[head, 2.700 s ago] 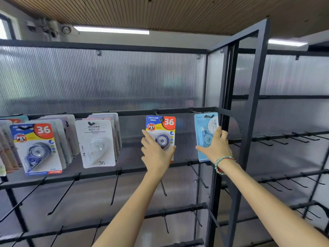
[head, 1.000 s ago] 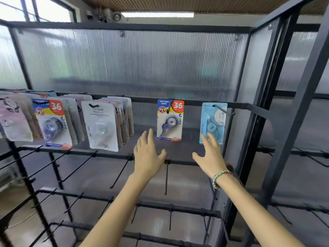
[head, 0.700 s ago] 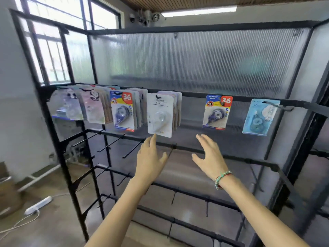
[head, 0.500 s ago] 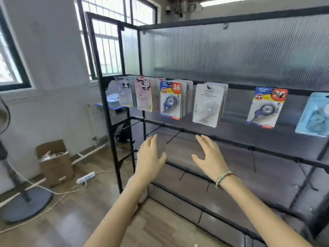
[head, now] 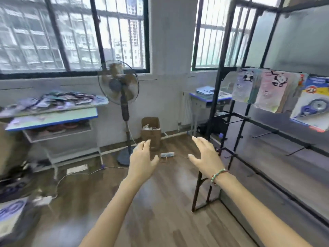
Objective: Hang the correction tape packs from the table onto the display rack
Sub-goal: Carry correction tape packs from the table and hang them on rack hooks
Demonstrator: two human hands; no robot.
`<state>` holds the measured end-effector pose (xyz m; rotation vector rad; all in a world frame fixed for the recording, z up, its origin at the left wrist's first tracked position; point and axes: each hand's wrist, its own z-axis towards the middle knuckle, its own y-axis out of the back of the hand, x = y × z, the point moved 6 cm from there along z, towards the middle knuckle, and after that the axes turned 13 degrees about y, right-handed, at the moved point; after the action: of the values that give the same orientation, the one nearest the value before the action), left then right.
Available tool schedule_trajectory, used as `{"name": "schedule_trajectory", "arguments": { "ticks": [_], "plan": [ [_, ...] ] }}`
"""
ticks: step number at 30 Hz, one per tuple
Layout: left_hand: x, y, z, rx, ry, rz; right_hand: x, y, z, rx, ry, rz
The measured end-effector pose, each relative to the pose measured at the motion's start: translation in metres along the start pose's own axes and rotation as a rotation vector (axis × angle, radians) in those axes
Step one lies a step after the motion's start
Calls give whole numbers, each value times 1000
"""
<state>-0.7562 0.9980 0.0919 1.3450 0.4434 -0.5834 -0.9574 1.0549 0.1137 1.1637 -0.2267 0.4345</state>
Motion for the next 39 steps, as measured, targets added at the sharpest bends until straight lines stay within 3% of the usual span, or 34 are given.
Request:
{"name": "schedule_trajectory", "arguments": {
  "ticks": [6,16,22,29,39],
  "plan": [
    [59,25,60,-101,148,56,21,-60,95,86,137,69],
    [93,44,187,-235,270,84,32,-117,261,154,363,80],
    [159,57,234,-282,422,94,56,-182,337,259,454,97],
    [248,92,318,-308,505,143,107,-277,428,325,508,125],
    [372,196,464,-332,479,197,218,-369,586,264,482,171]
  ]
}}
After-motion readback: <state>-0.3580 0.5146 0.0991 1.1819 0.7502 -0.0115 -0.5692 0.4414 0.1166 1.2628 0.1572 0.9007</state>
